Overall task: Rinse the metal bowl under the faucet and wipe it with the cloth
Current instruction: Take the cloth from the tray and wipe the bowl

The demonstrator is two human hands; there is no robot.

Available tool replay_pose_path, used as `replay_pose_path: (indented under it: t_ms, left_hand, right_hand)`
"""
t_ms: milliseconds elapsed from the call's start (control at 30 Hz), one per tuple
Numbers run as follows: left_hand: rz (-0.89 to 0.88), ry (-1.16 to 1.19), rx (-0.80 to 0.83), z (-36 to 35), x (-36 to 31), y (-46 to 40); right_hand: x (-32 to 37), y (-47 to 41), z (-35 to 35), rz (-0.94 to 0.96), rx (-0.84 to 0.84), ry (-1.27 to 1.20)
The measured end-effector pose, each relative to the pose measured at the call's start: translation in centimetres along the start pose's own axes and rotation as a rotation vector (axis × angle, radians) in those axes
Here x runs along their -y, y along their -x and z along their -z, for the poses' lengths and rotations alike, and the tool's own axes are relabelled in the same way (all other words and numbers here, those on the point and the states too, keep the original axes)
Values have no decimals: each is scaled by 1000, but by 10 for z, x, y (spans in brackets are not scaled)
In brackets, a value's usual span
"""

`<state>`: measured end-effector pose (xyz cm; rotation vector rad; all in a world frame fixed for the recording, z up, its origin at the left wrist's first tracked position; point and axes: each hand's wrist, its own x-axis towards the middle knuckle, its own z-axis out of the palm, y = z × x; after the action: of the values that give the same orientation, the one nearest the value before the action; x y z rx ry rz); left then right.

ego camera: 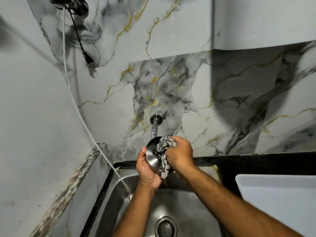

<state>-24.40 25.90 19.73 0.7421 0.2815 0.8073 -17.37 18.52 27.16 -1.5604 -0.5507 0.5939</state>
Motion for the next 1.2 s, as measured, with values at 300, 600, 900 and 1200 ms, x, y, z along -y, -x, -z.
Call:
replay_pose_path:
  t_ms: [300, 600, 900, 1200]
  left_hand:
    - [202, 47, 8, 7, -4, 4]
    - [240, -10, 46, 5, -2, 5]
    - [291, 101, 77, 15, -2, 5]
    - [335, 47, -4, 13, 4, 5]
  right_hand:
    - [14, 6, 36, 424, 891, 721]
    - [8, -6, 47, 1115, 839, 1952]
    - [-3, -24, 51, 1368, 439, 1725]
    - [-8, -21, 47, 1247, 617, 1881]
